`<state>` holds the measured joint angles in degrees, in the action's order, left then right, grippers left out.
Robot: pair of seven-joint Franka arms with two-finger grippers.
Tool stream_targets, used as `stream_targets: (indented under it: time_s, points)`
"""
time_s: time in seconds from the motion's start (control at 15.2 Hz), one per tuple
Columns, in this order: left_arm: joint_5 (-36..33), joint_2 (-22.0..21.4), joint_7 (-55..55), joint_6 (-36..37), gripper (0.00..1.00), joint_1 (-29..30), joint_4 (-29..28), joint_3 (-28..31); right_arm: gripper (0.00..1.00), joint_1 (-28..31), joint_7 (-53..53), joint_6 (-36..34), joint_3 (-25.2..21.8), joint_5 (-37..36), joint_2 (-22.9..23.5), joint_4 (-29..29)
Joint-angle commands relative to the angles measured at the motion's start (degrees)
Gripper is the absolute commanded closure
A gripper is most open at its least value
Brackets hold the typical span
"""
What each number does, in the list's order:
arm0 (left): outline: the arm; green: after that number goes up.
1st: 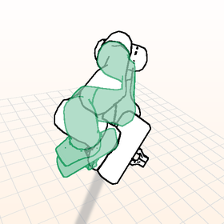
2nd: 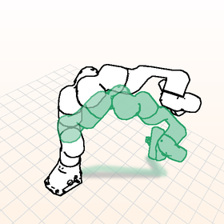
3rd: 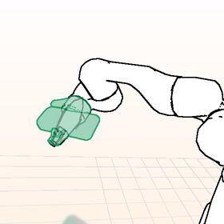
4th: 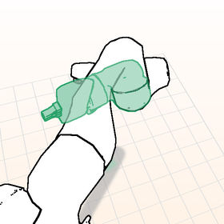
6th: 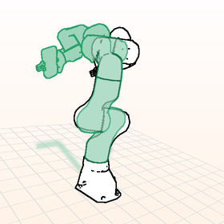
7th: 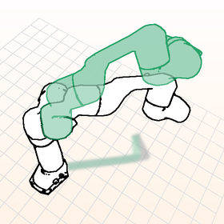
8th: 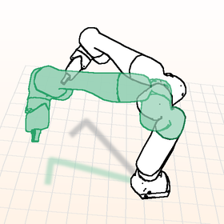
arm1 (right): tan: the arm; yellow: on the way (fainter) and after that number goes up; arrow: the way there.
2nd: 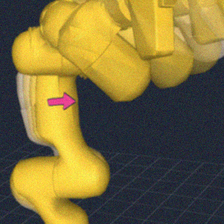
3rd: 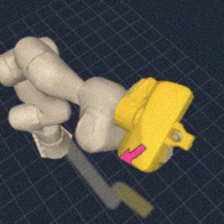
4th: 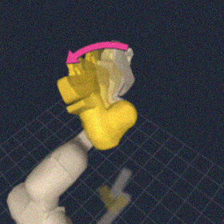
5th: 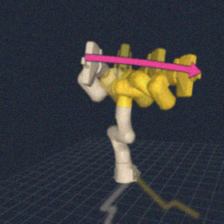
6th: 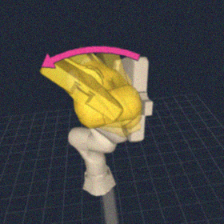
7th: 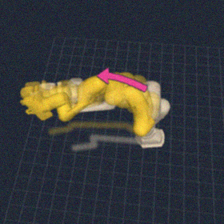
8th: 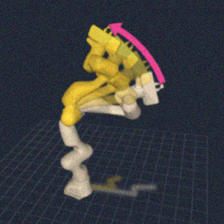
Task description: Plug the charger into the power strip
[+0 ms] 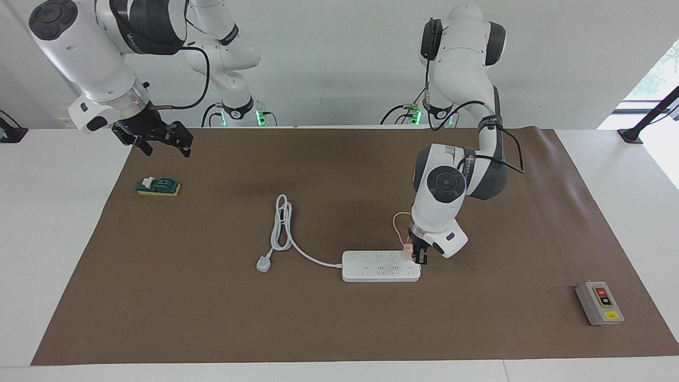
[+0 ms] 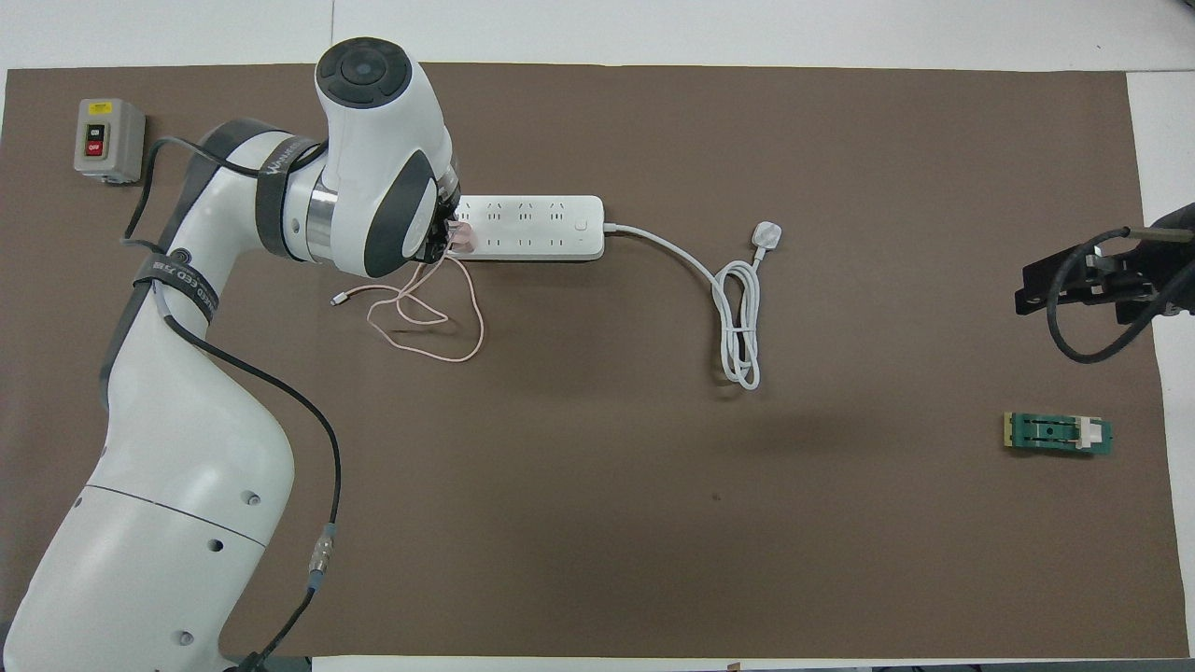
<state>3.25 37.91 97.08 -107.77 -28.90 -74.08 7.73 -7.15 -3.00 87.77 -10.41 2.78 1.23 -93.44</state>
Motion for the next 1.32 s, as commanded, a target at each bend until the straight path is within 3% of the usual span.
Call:
stream_targets:
  time_s: [0.0, 0.66, 1.25]
  points:
    - [0.0, 1.5, -0.1, -2.5, 1.0, -1.5, -3.2, 0.2, 0.0, 0.5, 1.2, -0.1, 0.2, -1.1, -0.8, -0.5]
    - [0.0, 1.3, 2.8, -12.7, 1.0, -1.6, -8.8, 0.1, 0.0, 0.5, 1.2, -0.2, 0.2, -1.1, -0.8, -0.5]
    - [-7.3, 0.8, 1.1, -2.6, 1.0, -2.2, -7.9, -0.4, 0.0, 0.5, 1.2, -0.1, 0.2, -1.1, -0.8, -0.5]
